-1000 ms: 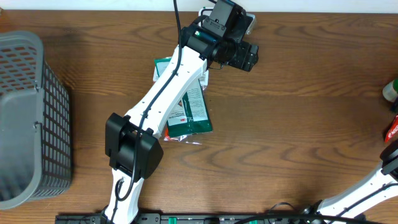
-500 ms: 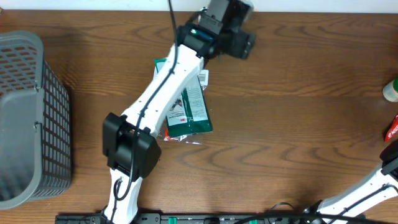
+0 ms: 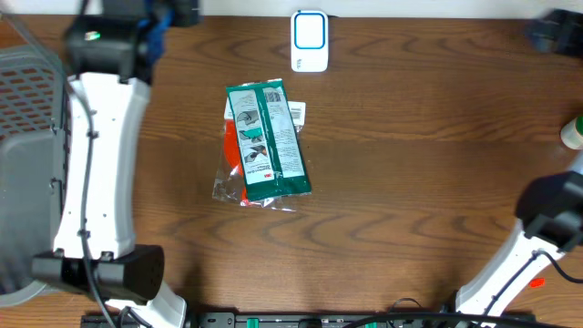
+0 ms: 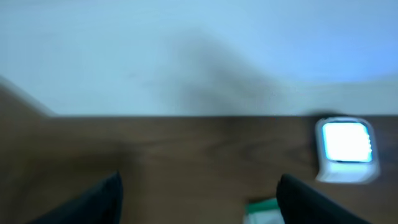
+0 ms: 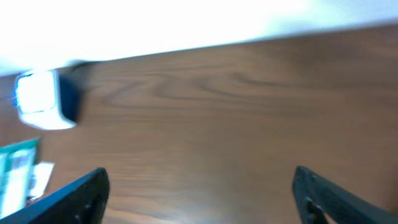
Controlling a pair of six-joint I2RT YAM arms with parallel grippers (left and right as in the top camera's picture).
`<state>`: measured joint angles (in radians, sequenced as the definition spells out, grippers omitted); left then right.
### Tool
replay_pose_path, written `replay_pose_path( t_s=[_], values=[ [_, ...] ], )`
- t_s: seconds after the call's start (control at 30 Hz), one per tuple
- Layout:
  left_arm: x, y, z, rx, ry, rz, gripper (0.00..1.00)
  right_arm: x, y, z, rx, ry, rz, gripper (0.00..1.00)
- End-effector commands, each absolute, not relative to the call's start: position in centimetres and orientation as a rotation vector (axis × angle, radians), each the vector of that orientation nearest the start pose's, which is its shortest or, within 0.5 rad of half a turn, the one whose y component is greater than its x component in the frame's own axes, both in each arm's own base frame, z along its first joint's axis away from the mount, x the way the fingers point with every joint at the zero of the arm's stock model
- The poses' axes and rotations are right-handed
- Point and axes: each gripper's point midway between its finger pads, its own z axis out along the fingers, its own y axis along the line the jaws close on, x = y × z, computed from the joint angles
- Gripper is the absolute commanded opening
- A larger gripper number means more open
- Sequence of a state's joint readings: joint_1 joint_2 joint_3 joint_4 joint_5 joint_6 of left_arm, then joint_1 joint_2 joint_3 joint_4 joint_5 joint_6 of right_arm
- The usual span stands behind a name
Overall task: Scan the item barcode
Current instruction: 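Retract both grippers outward to the table sides, then reach the right gripper to the green packet's right edge and grasp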
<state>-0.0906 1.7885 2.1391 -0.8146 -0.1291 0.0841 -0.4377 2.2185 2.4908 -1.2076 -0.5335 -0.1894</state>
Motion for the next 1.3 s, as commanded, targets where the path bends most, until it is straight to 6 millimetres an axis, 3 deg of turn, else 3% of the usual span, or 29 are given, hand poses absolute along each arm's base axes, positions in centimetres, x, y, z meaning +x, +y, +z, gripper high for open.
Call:
replay_pose_path(
  t_s=[0.0,0.17,0.3,0.43,0.53,0.7,1.0,1.27],
  values=[
    [50.1,1.6,38.6,0.040,2.085,0.271,0.79,53.0,-7.4,28.0,-0.107,2.333,0.506,0.99],
    [50.4,5.5,36.3,-0.028,2.086,0.324,0.79,53.3,1.9,26.7,-0.259,2.380,0.623,0.99],
    [50.5,7.4,33.8,-0.080,2.078,0.326,0.79,52.5,7.9,25.1,-0.297,2.443,0.725,0.99],
    [49.0,8.6,31.8,-0.123,2.061,0.323,0.79,51.1,13.1,23.8,-0.308,2.476,0.936,0.99],
    [47.5,9.9,32.0,-0.220,1.986,0.297,0.79,49.9,16.8,21.6,-0.290,2.506,1.137,0.99],
    [44.6,9.8,32.6,-0.210,1.926,0.275,0.79,48.1,19.7,16.7,-0.232,2.613,1.234,0.95],
    [41.3,10.2,32.3,-0.294,1.911,0.246,0.79,41.6,26.3,10.8,-0.370,2.792,1.306,0.95],
    [40.1,10.0,31.2,-0.339,1.917,0.216,0.79,37.5,27.5,5.9,-0.343,2.922,1.330,0.94]
  ],
)
